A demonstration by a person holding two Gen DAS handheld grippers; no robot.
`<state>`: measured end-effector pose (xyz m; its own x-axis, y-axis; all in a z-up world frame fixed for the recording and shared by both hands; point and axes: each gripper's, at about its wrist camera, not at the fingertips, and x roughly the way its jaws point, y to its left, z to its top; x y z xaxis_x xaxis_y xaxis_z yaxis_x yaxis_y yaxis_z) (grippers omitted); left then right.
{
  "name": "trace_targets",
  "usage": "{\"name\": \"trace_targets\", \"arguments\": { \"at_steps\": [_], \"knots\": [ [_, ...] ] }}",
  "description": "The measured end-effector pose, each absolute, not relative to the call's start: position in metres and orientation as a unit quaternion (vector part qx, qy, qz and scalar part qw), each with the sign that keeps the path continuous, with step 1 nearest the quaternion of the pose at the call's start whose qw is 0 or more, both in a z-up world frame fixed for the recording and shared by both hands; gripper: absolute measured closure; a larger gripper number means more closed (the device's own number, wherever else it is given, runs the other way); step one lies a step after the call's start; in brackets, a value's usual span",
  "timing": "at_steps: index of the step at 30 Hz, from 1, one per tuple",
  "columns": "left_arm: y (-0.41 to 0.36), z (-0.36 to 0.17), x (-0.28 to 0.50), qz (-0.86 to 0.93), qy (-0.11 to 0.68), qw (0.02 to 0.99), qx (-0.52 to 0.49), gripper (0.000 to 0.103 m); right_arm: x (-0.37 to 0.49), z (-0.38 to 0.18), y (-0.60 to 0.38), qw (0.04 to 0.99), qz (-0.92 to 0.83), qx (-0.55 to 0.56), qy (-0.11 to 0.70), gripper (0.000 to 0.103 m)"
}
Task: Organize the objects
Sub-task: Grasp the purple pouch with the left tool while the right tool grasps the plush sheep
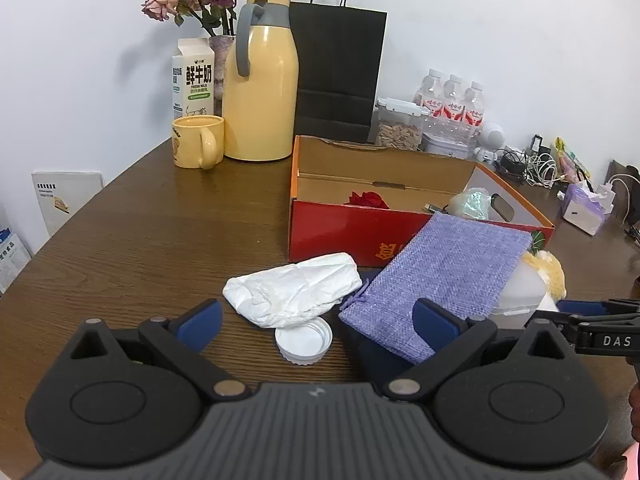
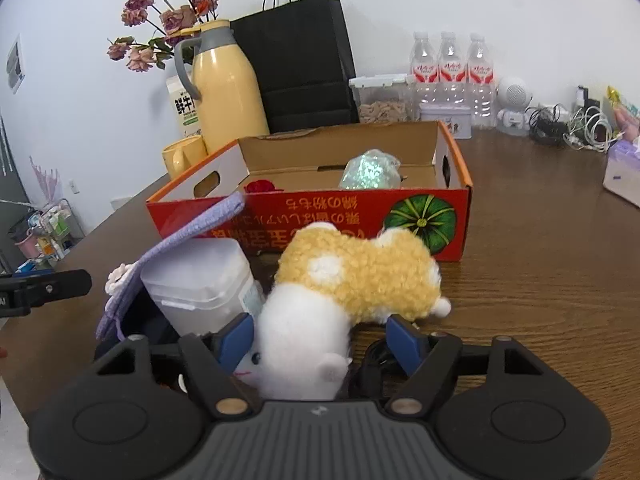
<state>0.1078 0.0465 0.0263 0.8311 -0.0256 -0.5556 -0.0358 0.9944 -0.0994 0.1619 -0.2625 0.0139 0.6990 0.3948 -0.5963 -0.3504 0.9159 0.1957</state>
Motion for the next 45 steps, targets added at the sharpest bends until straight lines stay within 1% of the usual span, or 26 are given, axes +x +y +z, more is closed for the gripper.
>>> {"name": "trace_targets", "arguments": {
  "at_steps": [1, 2, 3, 5, 7, 16, 28, 31, 33, 34, 36, 45],
  "knots": [
    [0.047, 0.026, 0.108, 0.002, 0.291, 0.955, -0.053, 0.000, 0.163, 0.013, -0.263, 0.919, 0.208, 0.037, 0.334, 0.044],
    [0.047, 0.025, 0.109, 0.001, 0.292, 0.955, -0.054, 0.000, 0.164, 0.013, -0.262, 0.917, 0.214, 0.041, 0.335, 0.049],
    [0.047, 0.025, 0.109, 0.001, 0.293, 0.955, -0.054, 0.000, 0.163, 0.012, -0.262, 0.915, 0.220, 0.045, 0.336, 0.055],
    [0.047, 0.024, 0.110, -0.001, 0.294, 0.954, -0.055, 0.000, 0.163, 0.013, -0.260, 0.914, 0.225, 0.043, 0.335, 0.056],
    [0.048, 0.023, 0.110, -0.002, 0.296, 0.954, -0.056, 0.000, 0.162, 0.013, -0.261, 0.914, 0.229, 0.044, 0.332, 0.061],
    [0.040, 0.022, 0.116, -0.018, 0.298, 0.953, -0.057, 0.000, 0.153, 0.021, -0.270, 0.924, 0.227, 0.053, 0.304, 0.066],
    [0.020, 0.008, 0.137, -0.055, 0.304, 0.949, -0.066, 0.000, 0.148, 0.026, -0.291, 0.933, 0.215, 0.060, 0.283, 0.066],
    [0.022, 0.003, 0.138, -0.069, 0.305, 0.947, -0.074, 0.007, 0.148, 0.024, -0.294, 0.933, 0.215, 0.061, 0.282, 0.066],
    [0.021, -0.001, 0.139, -0.074, 0.308, 0.946, -0.072, 0.020, 0.148, 0.023, -0.295, 0.933, 0.215, 0.063, 0.283, 0.066],
    [0.021, -0.003, 0.139, -0.078, 0.311, 0.945, -0.072, 0.022, 0.149, 0.021, -0.295, 0.932, 0.216, 0.064, 0.284, 0.066],
    [0.021, -0.007, 0.139, -0.088, 0.313, 0.942, -0.076, 0.031, 0.149, 0.020, -0.294, 0.931, 0.218, 0.065, 0.285, 0.066],
    [0.015, -0.003, 0.132, -0.078, 0.291, 0.952, -0.057, 0.050, 0.148, 0.017, -0.293, 0.930, 0.222, 0.067, 0.287, 0.066]
  ]
}}
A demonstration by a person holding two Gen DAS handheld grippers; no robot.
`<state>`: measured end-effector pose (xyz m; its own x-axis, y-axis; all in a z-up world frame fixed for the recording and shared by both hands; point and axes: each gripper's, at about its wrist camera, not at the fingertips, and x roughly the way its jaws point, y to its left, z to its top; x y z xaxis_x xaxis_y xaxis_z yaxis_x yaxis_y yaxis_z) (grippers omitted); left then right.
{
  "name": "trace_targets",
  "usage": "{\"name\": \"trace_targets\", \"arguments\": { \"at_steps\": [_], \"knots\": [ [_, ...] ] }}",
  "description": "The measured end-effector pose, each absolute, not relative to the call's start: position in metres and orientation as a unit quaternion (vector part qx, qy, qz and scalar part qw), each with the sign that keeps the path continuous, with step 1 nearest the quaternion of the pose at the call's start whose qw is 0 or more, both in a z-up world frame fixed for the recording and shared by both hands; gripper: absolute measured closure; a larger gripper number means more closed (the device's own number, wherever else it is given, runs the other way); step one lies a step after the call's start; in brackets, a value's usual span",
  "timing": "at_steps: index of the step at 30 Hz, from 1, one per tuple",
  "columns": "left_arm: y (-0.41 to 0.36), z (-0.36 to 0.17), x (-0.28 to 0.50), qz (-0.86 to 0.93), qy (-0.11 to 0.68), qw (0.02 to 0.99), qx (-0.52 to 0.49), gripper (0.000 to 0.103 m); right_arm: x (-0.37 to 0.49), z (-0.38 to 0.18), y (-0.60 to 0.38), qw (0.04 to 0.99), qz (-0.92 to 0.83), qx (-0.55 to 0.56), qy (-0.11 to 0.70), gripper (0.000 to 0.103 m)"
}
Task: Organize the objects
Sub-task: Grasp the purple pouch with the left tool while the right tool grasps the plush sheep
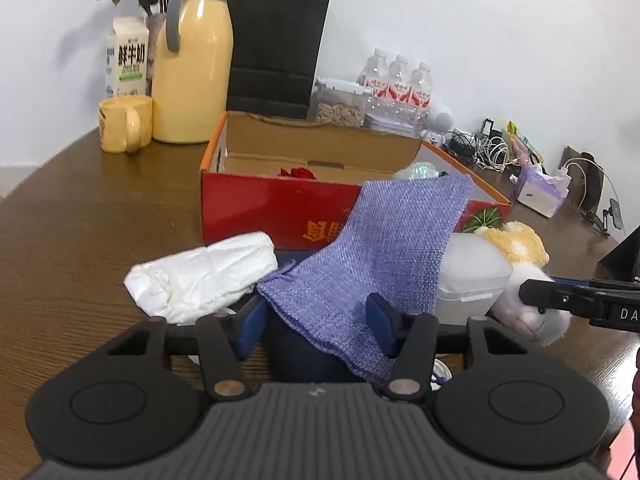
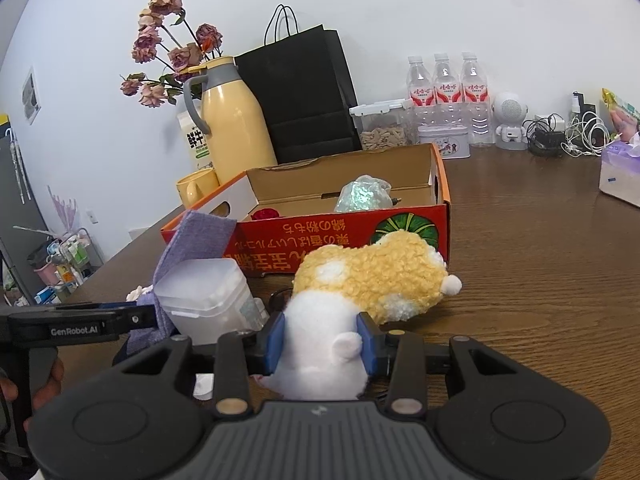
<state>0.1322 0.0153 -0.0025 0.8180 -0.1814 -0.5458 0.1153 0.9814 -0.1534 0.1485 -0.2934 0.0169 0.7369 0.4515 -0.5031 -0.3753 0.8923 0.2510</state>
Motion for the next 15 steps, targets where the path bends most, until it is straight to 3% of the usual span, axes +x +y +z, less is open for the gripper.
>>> {"name": "trace_targets", "arguments": {
  "at_steps": [1, 6, 15],
  "knots": [
    [0.013, -0.002, 0.131, -0.076, 0.288, 0.953, -0.047, 0.054, 0.149, 0.017, -0.293, 0.930, 0.222, 0.067, 0.287, 0.066],
    [0.009, 0.001, 0.127, -0.079, 0.278, 0.957, -0.028, 0.098, 0.149, 0.016, -0.294, 0.929, 0.224, 0.066, 0.287, 0.066],
    [0.014, 0.024, 0.113, -0.081, 0.232, 0.969, -0.029, 0.100, 0.145, 0.020, -0.291, 0.931, 0.230, 0.060, 0.276, 0.066]
  ]
}}
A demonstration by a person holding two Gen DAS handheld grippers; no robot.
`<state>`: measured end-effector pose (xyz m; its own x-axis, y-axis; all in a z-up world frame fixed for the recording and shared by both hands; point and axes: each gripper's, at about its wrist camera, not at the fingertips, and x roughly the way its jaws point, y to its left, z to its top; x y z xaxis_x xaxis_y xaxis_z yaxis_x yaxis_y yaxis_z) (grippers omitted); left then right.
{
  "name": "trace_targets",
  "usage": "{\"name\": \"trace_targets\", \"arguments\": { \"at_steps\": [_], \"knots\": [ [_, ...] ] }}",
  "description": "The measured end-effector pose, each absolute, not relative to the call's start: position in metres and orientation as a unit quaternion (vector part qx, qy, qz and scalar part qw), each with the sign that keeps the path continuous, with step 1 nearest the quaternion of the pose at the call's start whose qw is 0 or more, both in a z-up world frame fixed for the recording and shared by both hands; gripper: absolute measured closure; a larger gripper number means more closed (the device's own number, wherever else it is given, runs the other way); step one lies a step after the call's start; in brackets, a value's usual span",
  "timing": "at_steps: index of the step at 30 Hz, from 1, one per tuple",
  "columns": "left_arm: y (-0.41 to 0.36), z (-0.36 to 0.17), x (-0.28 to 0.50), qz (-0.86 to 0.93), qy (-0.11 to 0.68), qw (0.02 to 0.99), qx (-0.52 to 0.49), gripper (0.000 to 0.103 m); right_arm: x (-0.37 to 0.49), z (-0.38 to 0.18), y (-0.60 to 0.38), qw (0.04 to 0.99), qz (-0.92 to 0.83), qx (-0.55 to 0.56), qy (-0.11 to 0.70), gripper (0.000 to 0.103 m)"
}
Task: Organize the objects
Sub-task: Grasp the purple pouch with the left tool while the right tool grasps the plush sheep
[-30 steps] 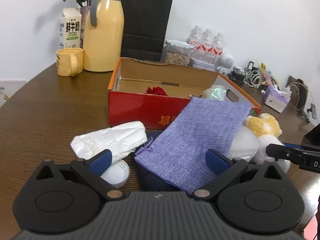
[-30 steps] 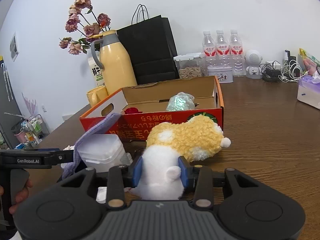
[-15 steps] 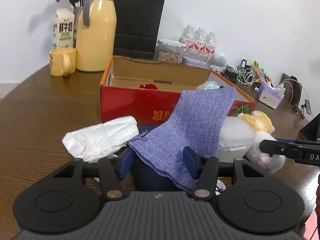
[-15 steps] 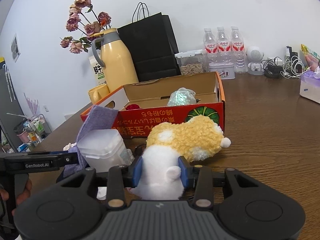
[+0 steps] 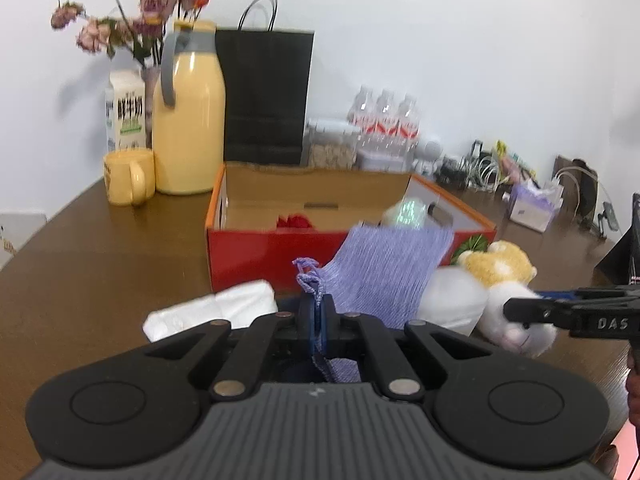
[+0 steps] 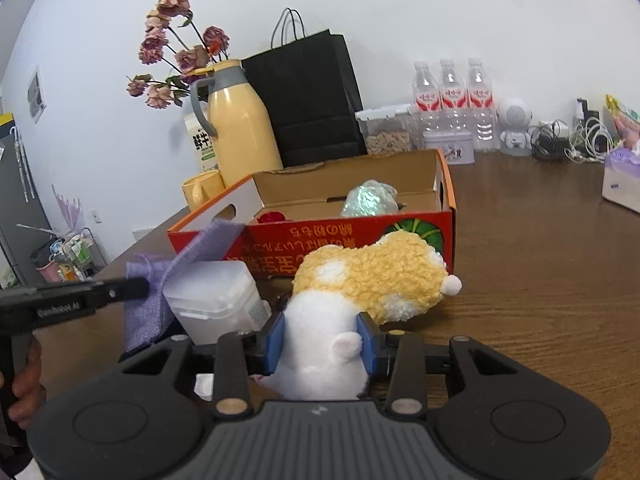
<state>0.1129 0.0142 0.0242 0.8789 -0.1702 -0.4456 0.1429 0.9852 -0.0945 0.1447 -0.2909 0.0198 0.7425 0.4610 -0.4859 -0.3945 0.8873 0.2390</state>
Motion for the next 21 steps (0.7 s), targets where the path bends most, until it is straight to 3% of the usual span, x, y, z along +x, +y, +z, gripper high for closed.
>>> {"name": "trace_targets", "arguments": {
  "at_steps": [11, 21],
  "knots": [
    [0.000, 0.077, 0.110, -0.096, 0.133, 0.987, 0.001, 0.100, 0.151, 0.047, -0.285, 0.943, 0.237, 0.047, 0.230, 0.066],
    [-0.020, 0.110, 0.153, -0.107, 0.078, 0.991, 0.015, 0.100, 0.199, 0.080, -0.262, 0.951, 0.248, 0.036, 0.184, 0.066]
  ]
}}
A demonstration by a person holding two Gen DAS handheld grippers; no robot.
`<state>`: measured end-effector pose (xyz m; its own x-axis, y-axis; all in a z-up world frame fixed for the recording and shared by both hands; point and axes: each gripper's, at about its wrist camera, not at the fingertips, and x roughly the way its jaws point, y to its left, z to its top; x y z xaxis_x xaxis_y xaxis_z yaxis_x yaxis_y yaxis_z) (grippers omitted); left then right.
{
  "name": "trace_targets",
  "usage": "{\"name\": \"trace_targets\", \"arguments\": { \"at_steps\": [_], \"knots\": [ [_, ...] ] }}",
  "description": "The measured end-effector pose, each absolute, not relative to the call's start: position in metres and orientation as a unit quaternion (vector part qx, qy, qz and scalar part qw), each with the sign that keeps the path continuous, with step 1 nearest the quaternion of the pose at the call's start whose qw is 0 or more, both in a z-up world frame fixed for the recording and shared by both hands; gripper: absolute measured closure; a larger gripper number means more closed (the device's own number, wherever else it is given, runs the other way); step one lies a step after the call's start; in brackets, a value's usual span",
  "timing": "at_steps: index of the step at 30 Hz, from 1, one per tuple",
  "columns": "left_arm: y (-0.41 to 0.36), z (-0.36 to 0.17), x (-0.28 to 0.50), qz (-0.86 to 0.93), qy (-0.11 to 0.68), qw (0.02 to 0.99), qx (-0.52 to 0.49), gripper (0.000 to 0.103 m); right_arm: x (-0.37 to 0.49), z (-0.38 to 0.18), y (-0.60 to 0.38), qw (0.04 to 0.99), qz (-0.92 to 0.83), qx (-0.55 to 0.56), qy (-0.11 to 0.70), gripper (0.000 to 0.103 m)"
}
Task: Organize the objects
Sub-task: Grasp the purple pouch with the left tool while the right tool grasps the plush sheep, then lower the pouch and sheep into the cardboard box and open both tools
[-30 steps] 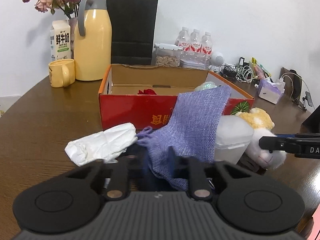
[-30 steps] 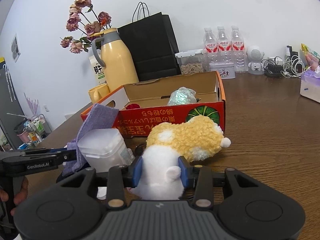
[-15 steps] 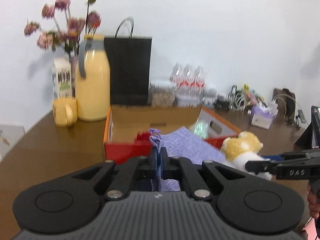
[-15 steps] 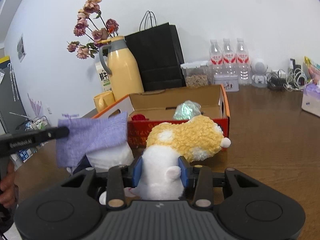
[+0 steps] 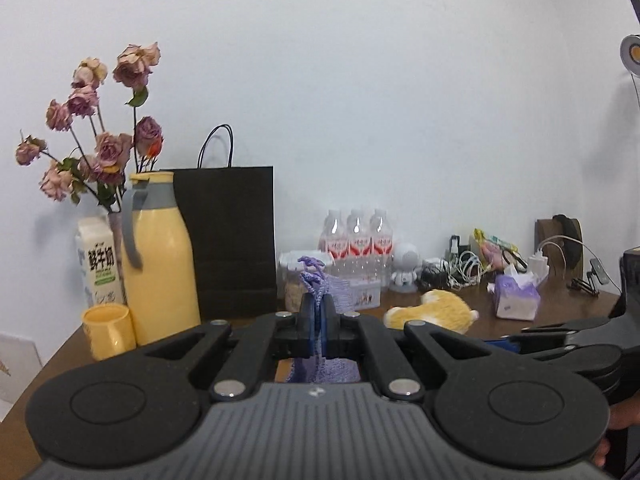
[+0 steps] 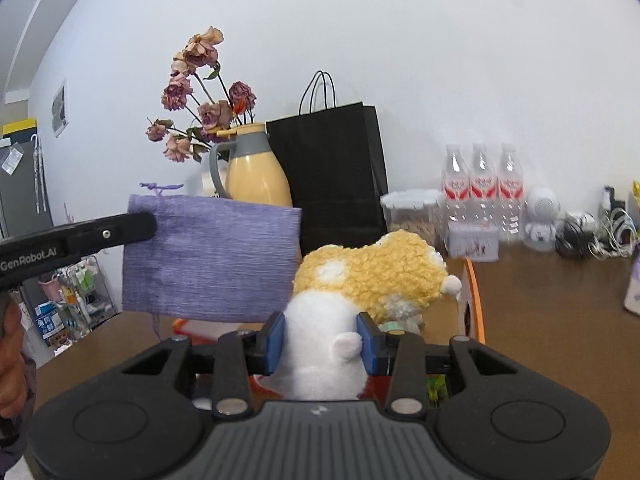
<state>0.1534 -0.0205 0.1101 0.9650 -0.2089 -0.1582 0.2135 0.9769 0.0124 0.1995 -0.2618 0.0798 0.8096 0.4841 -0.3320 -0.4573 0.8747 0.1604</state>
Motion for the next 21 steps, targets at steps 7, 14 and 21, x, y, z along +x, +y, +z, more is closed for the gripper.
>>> {"name": "trace_targets", "arguments": {
  "at_steps": [7, 14, 21],
  "knots": [
    [-0.020, 0.108, 0.210, -0.095, 0.090, 0.991, -0.014, 0.100, 0.266, 0.082, -0.238, 0.951, 0.240, 0.037, 0.193, 0.066],
    [-0.005, 0.077, 0.276, -0.065, 0.143, 0.985, -0.065, 0.100, 0.332, 0.060, -0.225, 0.947, 0.220, 0.050, 0.228, 0.066],
    [0.007, 0.044, 0.314, -0.026, 0.210, 0.974, -0.076, 0.100, 0.360, 0.039, -0.236, 0.945, 0.184, 0.063, 0.261, 0.068]
  ]
}}
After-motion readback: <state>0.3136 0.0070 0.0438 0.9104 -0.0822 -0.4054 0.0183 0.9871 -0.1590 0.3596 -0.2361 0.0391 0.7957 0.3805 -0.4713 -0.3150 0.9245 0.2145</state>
